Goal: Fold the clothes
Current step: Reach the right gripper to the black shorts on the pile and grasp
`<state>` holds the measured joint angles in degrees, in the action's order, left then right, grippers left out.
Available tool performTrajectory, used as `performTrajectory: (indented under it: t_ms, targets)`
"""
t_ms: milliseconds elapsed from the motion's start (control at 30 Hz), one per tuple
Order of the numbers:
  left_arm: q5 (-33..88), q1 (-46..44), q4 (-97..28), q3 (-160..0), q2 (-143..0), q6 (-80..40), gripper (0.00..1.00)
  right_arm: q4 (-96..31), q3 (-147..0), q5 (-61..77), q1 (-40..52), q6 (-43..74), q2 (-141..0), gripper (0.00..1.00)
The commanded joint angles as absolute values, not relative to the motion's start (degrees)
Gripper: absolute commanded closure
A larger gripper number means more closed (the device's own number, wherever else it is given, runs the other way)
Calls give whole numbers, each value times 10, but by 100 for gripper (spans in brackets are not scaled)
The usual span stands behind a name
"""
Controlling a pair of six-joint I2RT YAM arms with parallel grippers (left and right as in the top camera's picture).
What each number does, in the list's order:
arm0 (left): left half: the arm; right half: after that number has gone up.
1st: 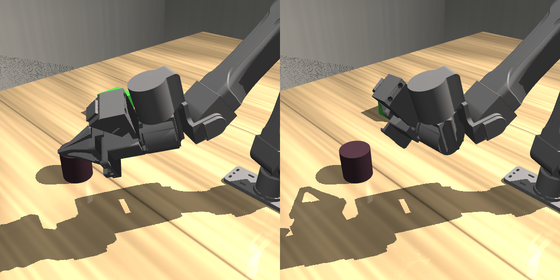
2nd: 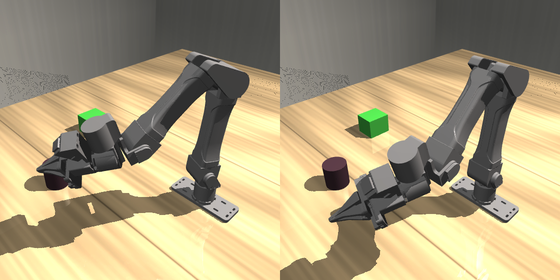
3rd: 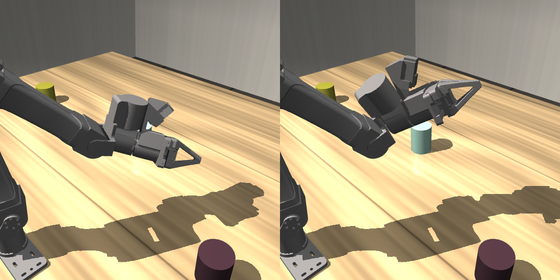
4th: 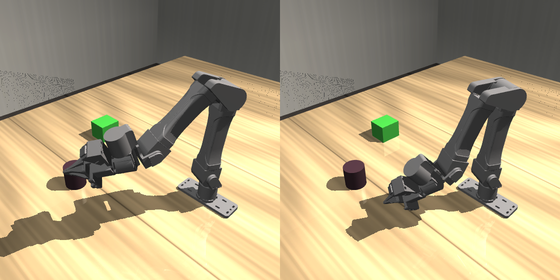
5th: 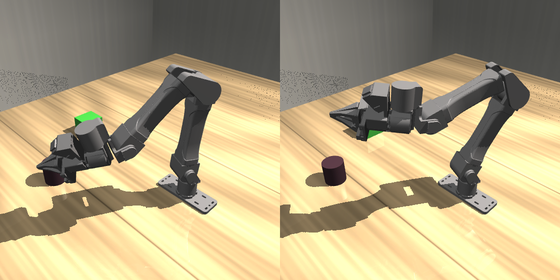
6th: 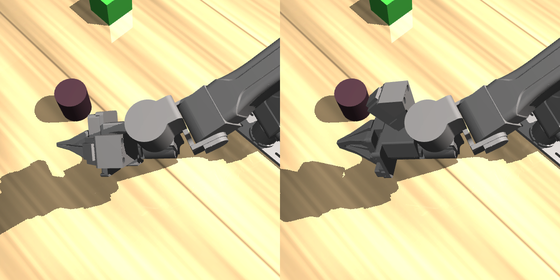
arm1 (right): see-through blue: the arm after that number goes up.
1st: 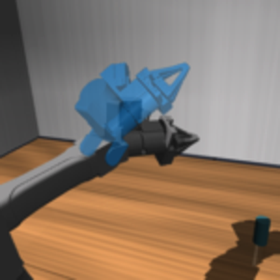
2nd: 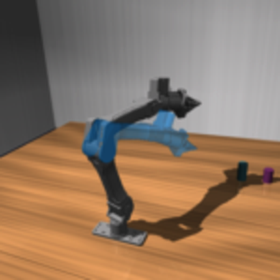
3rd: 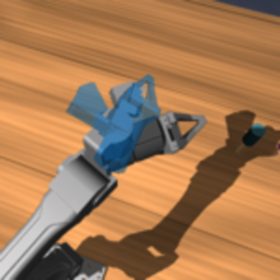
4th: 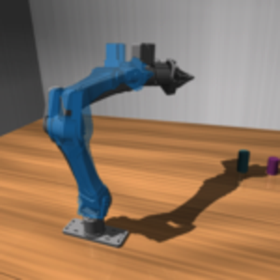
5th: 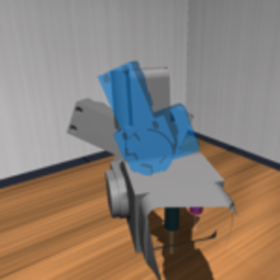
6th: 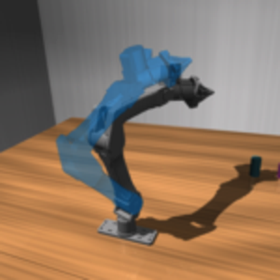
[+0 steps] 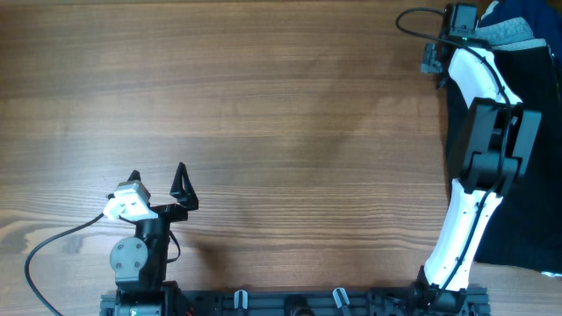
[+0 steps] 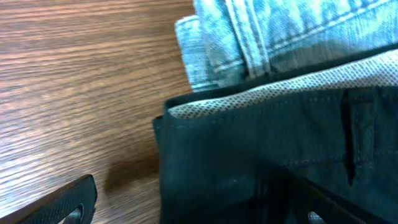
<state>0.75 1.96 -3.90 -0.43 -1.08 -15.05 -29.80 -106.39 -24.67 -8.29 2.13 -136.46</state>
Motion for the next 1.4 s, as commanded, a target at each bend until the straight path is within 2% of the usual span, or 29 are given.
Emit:
performTrajectory:
  t_ms: [0, 133, 433, 533, 667, 800, 1367]
  targets:
    - [15, 16, -44, -3, -8, -137, 0, -303, -1076, -275, -83, 47, -1388, 4]
    - [15, 16, -43, -3, -8, -137, 0, -303, -1076, -275, -83, 50, -1388, 15]
    - [15, 16, -44, -3, -8, -137, 0, -318, -1075, -288, -83, 52, -1401, 21]
    - [15, 16, -44, -3, -8, -137, 0, -320, -1075, -288, -83, 52, -1402, 38]
    - [15, 16, -44, -3, -8, -137, 0, -325, -1076, -294, -83, 67, -1401, 72]
    - [15, 16, -43, -3, -8, -137, 0, -329, -1076, -312, -83, 88, -1392, 94]
    - [15, 16, -44, -3, -8, -137, 0, -347, -1076, -309, -83, 140, -1265, 96]
